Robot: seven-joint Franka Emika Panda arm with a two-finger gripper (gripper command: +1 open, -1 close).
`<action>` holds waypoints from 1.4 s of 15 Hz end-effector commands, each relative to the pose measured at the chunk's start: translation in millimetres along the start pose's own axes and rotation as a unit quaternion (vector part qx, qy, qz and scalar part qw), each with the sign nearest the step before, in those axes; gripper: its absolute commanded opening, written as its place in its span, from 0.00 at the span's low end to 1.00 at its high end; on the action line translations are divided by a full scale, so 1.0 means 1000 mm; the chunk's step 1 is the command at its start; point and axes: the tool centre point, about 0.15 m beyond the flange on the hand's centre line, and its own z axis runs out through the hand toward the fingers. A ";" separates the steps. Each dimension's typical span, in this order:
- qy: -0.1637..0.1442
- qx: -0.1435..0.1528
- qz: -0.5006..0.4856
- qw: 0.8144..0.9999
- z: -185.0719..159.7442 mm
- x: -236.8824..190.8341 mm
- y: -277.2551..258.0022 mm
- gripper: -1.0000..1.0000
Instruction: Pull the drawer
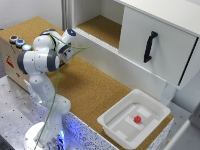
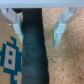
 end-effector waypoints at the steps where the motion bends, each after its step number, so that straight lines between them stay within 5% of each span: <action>1: 0.020 0.015 -0.001 1.000 -0.009 0.001 0.016 0.00; 21: 0.008 -0.002 0.005 1.000 -0.038 -0.015 0.107 0.00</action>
